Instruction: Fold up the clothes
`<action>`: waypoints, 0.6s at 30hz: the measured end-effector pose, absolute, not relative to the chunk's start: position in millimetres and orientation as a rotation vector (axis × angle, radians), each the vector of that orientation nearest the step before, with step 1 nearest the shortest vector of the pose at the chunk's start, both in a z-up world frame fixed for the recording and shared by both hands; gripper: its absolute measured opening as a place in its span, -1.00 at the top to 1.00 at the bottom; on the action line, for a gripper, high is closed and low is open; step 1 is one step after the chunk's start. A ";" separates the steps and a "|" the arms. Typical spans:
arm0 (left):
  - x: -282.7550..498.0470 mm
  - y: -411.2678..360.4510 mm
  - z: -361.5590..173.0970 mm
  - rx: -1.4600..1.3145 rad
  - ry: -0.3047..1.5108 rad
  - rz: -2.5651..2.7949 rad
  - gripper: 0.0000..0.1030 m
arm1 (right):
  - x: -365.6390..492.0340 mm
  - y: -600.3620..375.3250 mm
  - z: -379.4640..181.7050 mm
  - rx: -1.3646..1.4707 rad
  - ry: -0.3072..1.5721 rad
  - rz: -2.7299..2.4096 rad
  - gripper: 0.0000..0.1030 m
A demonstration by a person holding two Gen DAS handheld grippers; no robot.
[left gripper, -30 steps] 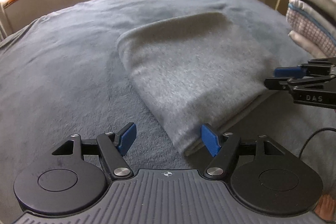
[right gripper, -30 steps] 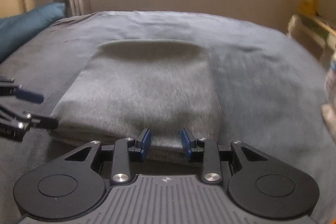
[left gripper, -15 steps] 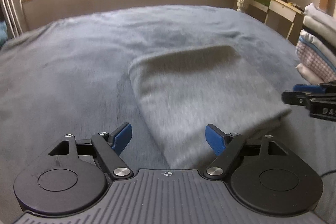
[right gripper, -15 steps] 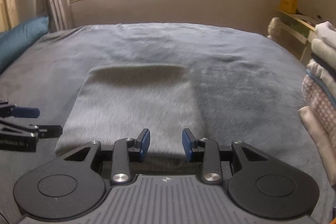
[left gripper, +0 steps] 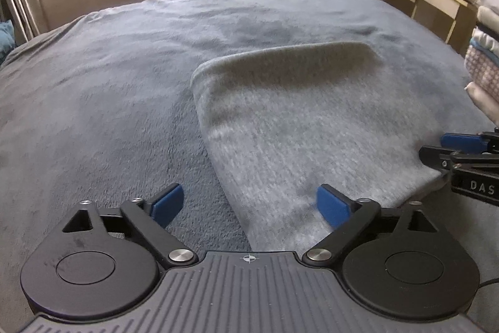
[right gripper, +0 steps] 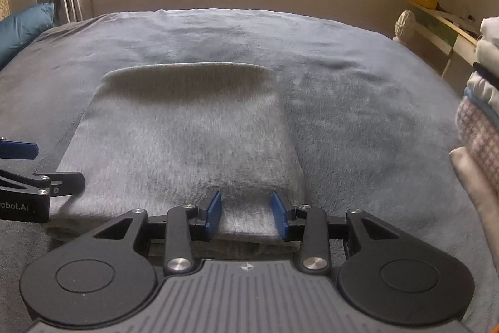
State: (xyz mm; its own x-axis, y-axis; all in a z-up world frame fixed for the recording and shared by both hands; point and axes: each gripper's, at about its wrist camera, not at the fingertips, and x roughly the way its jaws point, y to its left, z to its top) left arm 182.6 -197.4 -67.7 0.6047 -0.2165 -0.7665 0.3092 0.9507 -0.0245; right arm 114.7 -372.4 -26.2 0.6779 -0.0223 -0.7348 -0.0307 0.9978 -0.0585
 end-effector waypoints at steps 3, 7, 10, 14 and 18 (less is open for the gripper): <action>182.2 -198.3 -70.0 0.109 0.878 -0.304 -0.88 | 115.6 -376.8 -27.9 -0.039 0.829 0.008 0.24; 182.1 -199.9 -70.0 0.110 0.884 -0.299 -0.90 | 113.0 -377.0 -27.9 -0.042 0.824 0.008 0.23; 182.6 -199.8 -70.0 0.104 0.892 -0.297 -0.90 | 113.6 -375.5 -27.4 -0.044 0.827 0.008 0.23; 181.9 -199.8 -70.0 0.106 0.894 -0.297 -0.90 | 114.1 -376.1 -27.1 -0.034 0.830 0.007 0.23; 181.4 -200.7 -69.7 0.106 0.894 -0.294 -0.91 | 113.4 -376.2 -27.5 -0.032 0.830 0.008 0.22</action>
